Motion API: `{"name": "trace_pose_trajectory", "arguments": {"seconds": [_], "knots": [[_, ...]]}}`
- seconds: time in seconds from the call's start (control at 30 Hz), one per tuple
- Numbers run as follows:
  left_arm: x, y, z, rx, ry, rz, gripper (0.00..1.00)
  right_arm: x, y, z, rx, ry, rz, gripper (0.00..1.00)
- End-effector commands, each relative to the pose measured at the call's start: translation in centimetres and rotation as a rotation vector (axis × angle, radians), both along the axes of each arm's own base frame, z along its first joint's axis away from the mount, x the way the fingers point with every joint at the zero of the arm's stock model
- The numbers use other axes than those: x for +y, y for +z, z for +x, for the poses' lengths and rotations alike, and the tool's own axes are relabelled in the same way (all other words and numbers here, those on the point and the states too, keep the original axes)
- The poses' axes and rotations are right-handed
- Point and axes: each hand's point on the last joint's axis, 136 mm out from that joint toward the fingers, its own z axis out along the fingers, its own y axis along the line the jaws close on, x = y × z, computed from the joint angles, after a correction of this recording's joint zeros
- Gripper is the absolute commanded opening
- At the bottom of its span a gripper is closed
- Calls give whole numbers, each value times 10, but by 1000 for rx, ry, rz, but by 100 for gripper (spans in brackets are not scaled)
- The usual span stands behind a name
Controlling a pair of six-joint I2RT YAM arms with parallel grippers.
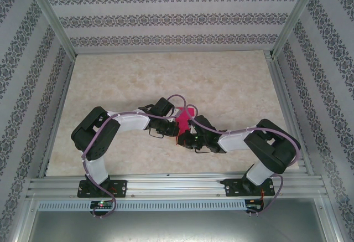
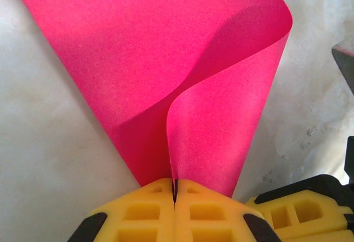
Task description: Fold a paper plane with a square sheet of paper (pick it up from the middle)
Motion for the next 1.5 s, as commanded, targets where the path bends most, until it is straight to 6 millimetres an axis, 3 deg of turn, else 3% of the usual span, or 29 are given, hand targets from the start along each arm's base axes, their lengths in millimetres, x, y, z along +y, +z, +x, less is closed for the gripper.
{"name": "trace_pose_trajectory", "arguments": {"seconds": [0.0, 0.2, 0.33, 0.6, 0.8, 1.03, 1.23, 1.47], "knots": [[12, -19, -7, 34, 3, 49, 7, -1, -3, -1, 1, -17, -6, 7], [13, -20, -7, 38, 2, 51, 7, 2, 14, 3, -33, -19, 23, 7], [12, -19, -6, 35, 3, 50, 7, 3, 15, 3, -32, -21, 31, 7], [13, -21, -7, 42, 1, 51, 7, 9, 0, -1, 2, -4, 13, 7], [12, -20, -7, 39, -1, 51, 7, -8, -24, -8, 40, -30, -75, 7], [14, -21, -8, 41, -1, 59, 7, 1, 11, 3, -33, -19, 3, 8], [13, -20, -6, 35, -2, 58, 7, -14, 18, 16, -54, -55, 7, 9], [13, -20, -7, 39, -2, 61, 7, -7, 17, 28, -41, -48, 34, 8]]}}
